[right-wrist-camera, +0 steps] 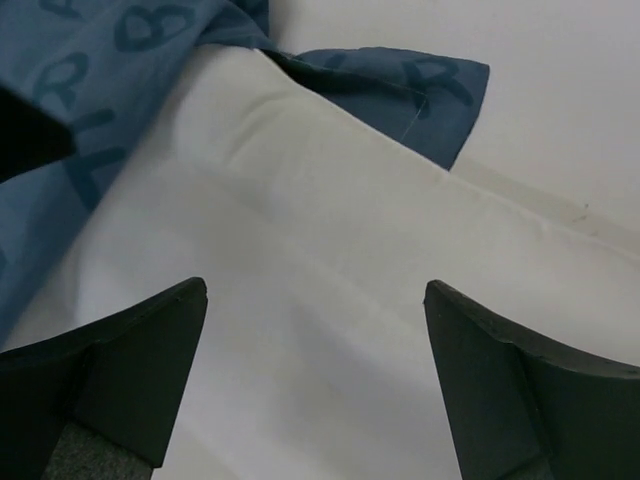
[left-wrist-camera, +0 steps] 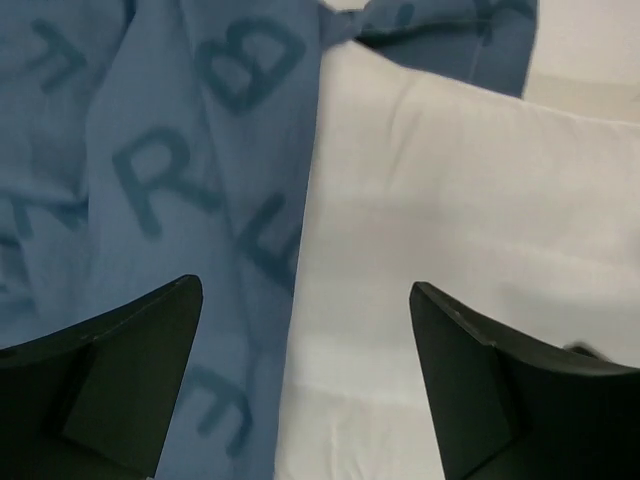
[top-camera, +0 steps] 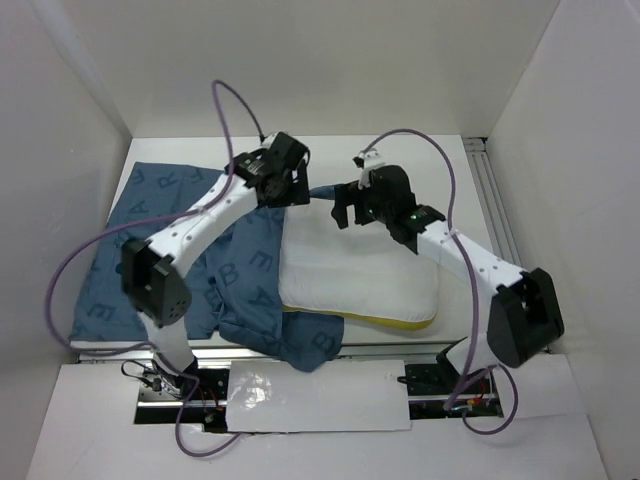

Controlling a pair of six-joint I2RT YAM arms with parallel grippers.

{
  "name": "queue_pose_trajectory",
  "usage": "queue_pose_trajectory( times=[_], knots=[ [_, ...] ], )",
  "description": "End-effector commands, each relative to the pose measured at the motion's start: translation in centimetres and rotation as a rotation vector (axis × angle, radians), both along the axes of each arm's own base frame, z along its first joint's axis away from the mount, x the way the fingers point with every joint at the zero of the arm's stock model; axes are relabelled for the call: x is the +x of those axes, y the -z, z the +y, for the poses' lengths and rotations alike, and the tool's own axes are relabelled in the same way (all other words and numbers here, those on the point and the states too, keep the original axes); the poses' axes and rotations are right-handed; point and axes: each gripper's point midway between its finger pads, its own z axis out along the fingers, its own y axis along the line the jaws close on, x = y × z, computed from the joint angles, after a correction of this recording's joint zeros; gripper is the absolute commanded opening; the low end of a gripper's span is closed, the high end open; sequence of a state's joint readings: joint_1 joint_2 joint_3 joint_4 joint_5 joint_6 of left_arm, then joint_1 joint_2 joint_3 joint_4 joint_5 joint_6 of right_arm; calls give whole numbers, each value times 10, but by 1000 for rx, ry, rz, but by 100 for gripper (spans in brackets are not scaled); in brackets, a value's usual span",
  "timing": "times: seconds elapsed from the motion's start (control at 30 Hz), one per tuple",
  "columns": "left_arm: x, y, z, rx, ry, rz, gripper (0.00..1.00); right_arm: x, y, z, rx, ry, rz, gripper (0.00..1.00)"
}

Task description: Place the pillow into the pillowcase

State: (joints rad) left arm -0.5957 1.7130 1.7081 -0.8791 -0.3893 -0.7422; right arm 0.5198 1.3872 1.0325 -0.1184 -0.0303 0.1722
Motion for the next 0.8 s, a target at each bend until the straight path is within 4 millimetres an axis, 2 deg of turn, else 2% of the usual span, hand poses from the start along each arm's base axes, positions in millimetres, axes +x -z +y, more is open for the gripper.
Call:
queue_pose_trajectory(
  times=[0.0,0.03,0.07,0.1,0.17,0.2,0.23,0.33,0.37,0.4,0.43,0.47,0.5,0.53,0.57,0.63,0.67,0.7,0.73,0.77],
  knots=[
    [37,2,5,202,95,-14,97,23,-15,26,-87,-229,-103,96],
    [52,28,7,248,99,44,97,30,-14,25,-109,-253,-119,96],
    [66,20,6,251,105,21,95,37,-12,26,-154,-308,-154,96],
    [74,27,17,263,80,49,93,45,-5,33,-156,-350,-148,96],
    [88,46,25,261,60,94,91,58,5,30,-185,-372,-140,96],
    [94,47,41,250,27,103,87,70,-1,30,-185,-375,-148,96],
    [99,53,46,235,17,112,85,71,24,34,-198,-404,-80,96],
    [99,75,53,194,62,155,79,89,51,29,-209,-432,-24,96],
    [106,72,51,168,80,121,76,86,62,30,-215,-458,10,96],
    [102,85,44,149,142,145,75,89,70,25,-226,-466,25,96],
    [103,82,38,128,176,128,75,90,82,28,-232,-491,55,96],
    [104,79,33,110,205,111,67,85,93,22,-240,-503,103,96],
    [106,79,19,85,257,91,64,82,102,20,-255,-516,124,96],
    [105,82,17,79,274,93,60,80,105,22,-245,-530,140,96],
    [102,86,9,67,296,105,52,75,111,25,-237,-561,155,96],
    [105,88,2,48,323,101,44,70,117,27,-228,-594,164,91],
    [107,84,1,45,323,90,37,66,119,29,-214,-609,173,83],
    [107,92,1,49,324,105,26,64,124,30,-209,-624,178,72],
    [111,90,2,51,308,101,4,63,123,32,-200,-633,178,33],
    [113,86,1,48,307,91,0,60,126,31,-191,-623,199,9]
  ],
)
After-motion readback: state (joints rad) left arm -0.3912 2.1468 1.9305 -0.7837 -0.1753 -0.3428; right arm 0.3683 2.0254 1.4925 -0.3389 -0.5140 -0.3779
